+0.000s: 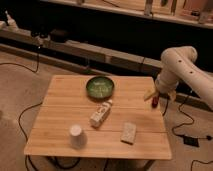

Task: Move the arm in a circular motion

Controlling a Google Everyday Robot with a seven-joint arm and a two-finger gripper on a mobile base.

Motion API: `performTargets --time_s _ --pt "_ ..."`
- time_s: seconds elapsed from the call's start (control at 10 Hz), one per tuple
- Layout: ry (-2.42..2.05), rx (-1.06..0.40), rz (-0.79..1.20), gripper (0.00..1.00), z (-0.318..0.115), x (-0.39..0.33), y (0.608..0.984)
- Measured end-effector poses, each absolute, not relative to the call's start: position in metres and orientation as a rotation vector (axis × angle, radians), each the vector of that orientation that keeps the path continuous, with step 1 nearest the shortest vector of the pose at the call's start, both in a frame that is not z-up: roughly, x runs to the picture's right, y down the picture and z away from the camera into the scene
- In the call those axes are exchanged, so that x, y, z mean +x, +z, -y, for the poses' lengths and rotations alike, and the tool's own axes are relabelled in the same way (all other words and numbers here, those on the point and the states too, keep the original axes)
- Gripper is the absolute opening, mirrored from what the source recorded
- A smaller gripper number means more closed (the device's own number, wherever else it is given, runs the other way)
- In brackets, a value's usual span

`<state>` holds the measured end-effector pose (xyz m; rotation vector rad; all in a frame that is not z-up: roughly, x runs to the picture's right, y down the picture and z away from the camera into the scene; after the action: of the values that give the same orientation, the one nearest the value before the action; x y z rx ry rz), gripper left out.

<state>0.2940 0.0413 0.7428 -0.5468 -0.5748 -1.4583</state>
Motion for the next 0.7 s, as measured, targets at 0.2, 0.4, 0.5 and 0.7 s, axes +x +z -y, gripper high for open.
performTargets --time_s 0.2,0.4,0.5,0.7 --pt "-1.491 -0.522 0.573 0.8 -0.005 0.279 0.761" --pt "-1.537 -0.495 0.59 0.8 0.028 0.249 0.778" --pt "-1.565 -0.478 0.604 0.8 0.043 0.228 0.785" --pt "-1.63 -0.461 0.64 0.8 0.054 0.189 0.792"
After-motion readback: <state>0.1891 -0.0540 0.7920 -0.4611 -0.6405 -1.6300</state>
